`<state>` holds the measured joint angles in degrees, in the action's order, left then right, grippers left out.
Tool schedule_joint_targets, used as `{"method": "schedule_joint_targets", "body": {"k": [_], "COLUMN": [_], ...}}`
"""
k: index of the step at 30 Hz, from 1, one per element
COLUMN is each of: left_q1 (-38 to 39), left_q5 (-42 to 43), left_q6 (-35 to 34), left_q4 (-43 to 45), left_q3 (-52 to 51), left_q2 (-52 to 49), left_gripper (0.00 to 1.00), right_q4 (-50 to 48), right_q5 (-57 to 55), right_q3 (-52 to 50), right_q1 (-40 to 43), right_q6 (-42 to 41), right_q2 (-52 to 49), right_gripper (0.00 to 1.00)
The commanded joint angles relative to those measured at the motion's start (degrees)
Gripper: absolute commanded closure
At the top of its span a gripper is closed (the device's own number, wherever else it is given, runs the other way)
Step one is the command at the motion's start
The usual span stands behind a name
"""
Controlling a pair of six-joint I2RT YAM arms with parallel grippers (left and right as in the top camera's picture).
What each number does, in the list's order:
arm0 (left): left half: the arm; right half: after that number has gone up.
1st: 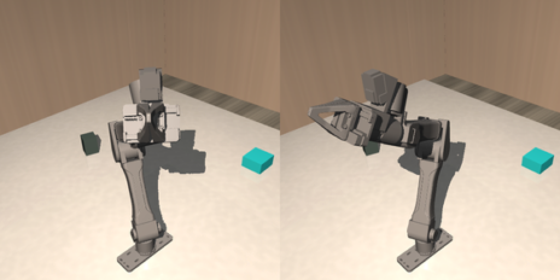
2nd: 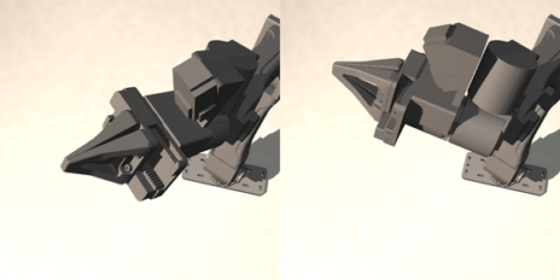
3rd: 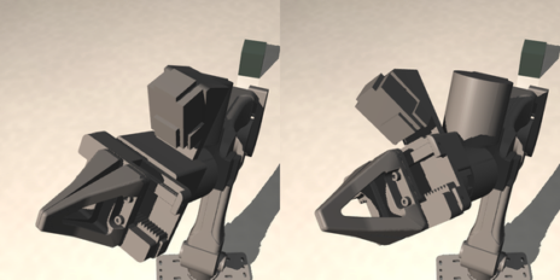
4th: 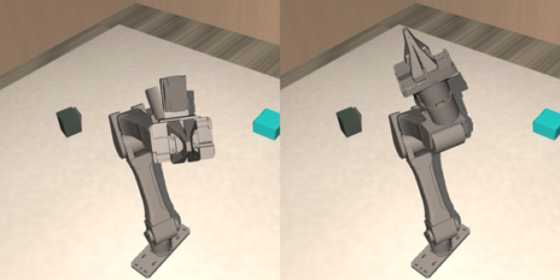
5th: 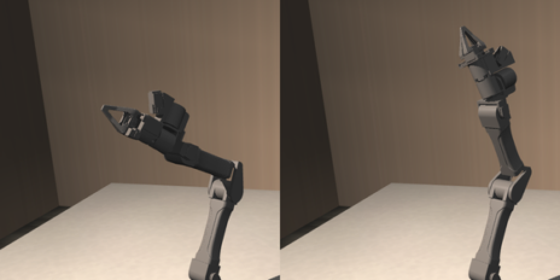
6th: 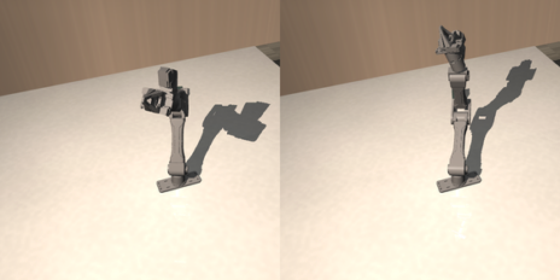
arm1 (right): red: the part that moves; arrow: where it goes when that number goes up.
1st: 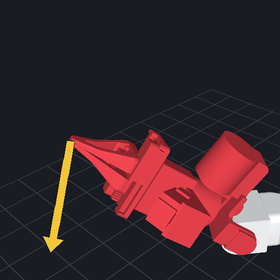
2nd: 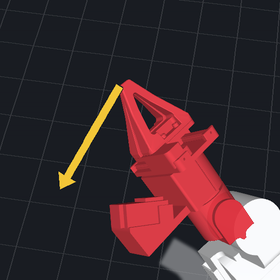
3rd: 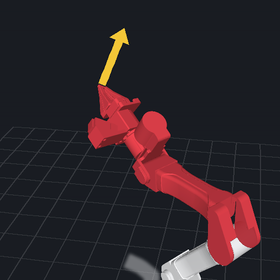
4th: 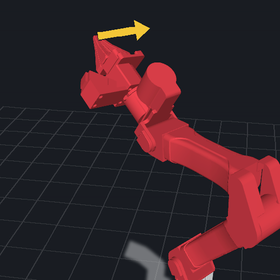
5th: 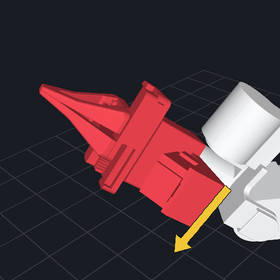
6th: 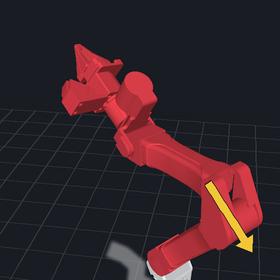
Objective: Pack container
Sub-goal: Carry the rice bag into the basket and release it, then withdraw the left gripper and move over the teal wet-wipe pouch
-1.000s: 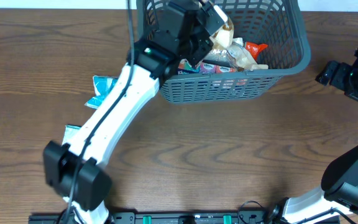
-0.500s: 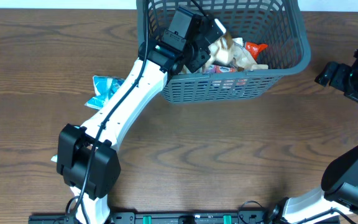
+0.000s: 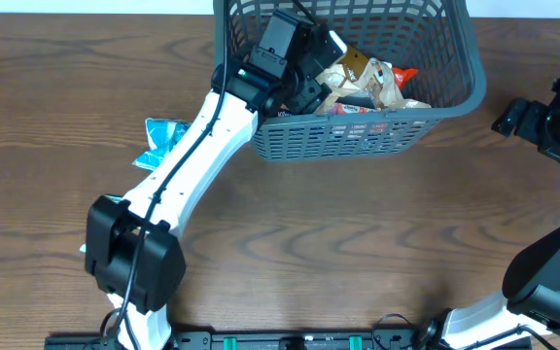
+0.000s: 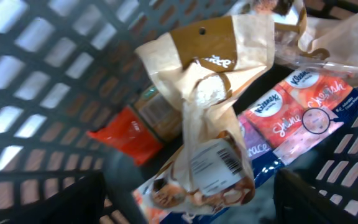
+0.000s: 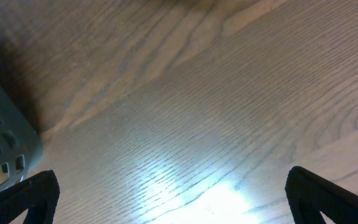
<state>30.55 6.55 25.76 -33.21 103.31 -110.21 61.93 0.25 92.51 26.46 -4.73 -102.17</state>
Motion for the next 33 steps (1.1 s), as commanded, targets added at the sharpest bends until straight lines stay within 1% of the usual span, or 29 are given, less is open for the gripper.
{"method": "schedule_joint_targets", "body": {"k": [1, 5, 8, 10, 12, 13, 15, 17, 19, 23, 26, 33], "left_q1": [-1.20, -3.19, -5.86, -8.20, -11.02, -12.46, -15.80, -19.69, -22.51, -26.43, -27.61, -27.76], "left_q5": [-2.62, -3.80, -7.52, -10.75, -13.94, -15.56, -17.86, -17.88, -17.75, -17.73, -17.66, -17.53], "left_q6": [0.37, 0.35, 0.09, -0.68, -1.51, -2.40, -5.20, -7.91, -10.91, -15.89, -16.31, -17.14], "left_q4": [-0.68, -3.04, -5.68, -8.04, -10.73, -12.04, -15.04, -19.26, -22.77, -28.96, -31.39, -31.89], "left_q3": [1.95, 1.95, 1.95, 1.95, 1.95, 1.95, 1.92, 1.92, 1.92, 1.92, 1.92, 1.92], "left_q2": [6.67, 13.05, 18.69, 22.75, 26.29, 27.56, 29.64, 30.67, 30.53, 27.45, 23.21, 11.26], "left_gripper": [0.21, 0.22, 0.22, 0.15, 0.15, 0.16, 0.20, 0.19, 0.15, 0.14, 0.12, 0.11], "right_q4": [0.28, 0.09, -0.15, -0.42, -0.72, -0.85, -0.98, -1.14, -1.29, -1.44, -1.44, -1.44], "right_q5": [0.24, 0.22, 0.22, 0.22, 0.22, 0.22, 0.22, 0.24, 0.24, 0.24, 0.26, 0.24], "right_q3": [-0.31, -0.31, -0.31, -0.28, -0.28, -0.28, -0.28, -0.28, -0.28, -0.28, -0.28, -0.28], "right_q1": [0.35, 0.35, 0.35, 0.35, 0.35, 0.35, 0.35, 0.35, 0.35, 0.35, 0.35, 0.35], "right_q6": [0.79, 0.79, 0.79, 0.79, 0.79, 0.79, 0.76, 0.79, 0.79, 0.76, 0.76, 0.79], "right_q2": [-0.28, -0.28, -0.28, -0.28, -0.26, -0.26, -0.26, -0.26, -0.26, -0.26, -0.26, -0.26], "right_gripper": [0.01, 0.01, 0.01, 0.01, 0.01, 0.01, 0.01, 0.01, 0.01, 0.01, 0.01, 0.01]}}
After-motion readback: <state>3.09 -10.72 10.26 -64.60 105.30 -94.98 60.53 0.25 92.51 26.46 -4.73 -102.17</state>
